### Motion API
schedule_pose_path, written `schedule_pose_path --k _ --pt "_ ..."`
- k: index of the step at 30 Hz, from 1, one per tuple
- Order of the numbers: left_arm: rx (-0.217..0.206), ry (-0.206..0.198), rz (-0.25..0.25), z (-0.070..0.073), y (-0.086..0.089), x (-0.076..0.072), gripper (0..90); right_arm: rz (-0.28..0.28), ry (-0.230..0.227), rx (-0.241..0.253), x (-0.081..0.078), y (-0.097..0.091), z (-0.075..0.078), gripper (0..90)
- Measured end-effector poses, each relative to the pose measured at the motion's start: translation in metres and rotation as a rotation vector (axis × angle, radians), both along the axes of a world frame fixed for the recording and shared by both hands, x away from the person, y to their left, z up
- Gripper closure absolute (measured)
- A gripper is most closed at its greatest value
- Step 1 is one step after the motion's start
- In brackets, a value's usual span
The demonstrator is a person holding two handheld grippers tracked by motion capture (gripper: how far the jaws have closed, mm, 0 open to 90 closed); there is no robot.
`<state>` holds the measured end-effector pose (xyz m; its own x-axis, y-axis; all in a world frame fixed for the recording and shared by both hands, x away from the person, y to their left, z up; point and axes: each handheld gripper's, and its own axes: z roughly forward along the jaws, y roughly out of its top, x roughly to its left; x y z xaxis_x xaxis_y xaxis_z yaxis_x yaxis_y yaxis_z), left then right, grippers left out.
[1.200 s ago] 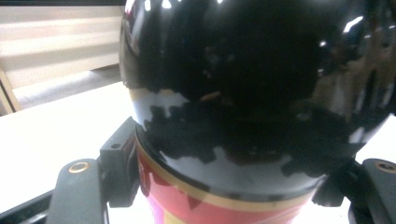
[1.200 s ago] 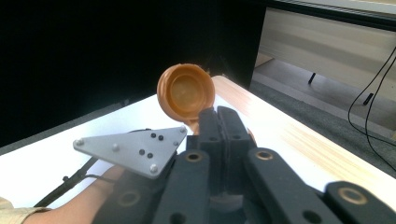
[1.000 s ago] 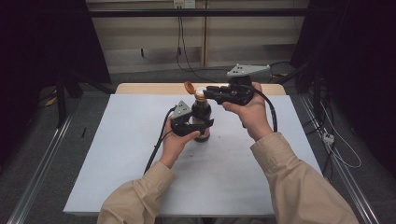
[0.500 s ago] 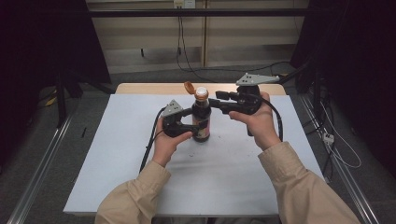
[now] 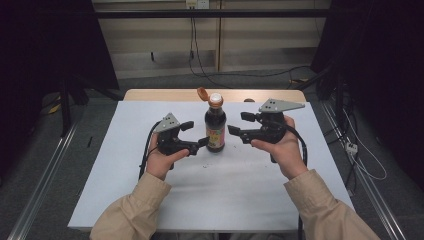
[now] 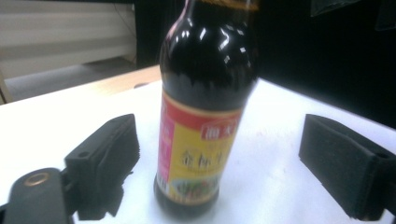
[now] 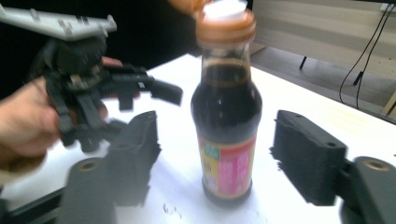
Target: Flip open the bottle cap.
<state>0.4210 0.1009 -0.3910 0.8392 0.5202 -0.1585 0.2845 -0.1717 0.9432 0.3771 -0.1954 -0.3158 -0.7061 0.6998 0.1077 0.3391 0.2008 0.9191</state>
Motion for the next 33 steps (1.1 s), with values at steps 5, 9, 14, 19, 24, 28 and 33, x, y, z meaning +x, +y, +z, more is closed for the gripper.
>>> schedule_pose_path --k 5,9,14,19,24,28,33 --pt "-0.012 -0.002 -0.042 0.0 0.01 -0.012 9.5 -0.004 0.014 -0.007 -0.01 -0.006 -0.017 25.5" --pt "-0.013 0.007 -0.052 -0.002 0.018 -0.017 9.0 -0.019 0.013 -0.022 -0.016 -0.012 -0.029 24.0" --pt "-0.01 0.021 -0.046 -0.006 0.027 -0.021 9.0 -0.025 0.018 -0.008 -0.026 -0.021 -0.04 23.8" --pt "0.012 0.019 -0.045 -0.008 0.036 -0.025 9.0 -0.033 0.036 -0.005 -0.035 -0.031 -0.055 23.8" --pt "0.022 0.019 -0.055 -0.012 0.044 -0.031 9.1 -0.043 0.049 -0.007 -0.041 -0.038 -0.067 23.8" --pt "0.026 0.023 -0.057 -0.014 0.052 -0.035 9.1 -0.04 0.044 -0.036 -0.046 -0.04 -0.074 23.6" --pt "0.018 0.033 -0.056 -0.018 0.063 -0.038 8.9 -0.048 0.056 -0.046 -0.053 -0.045 -0.089 23.2"
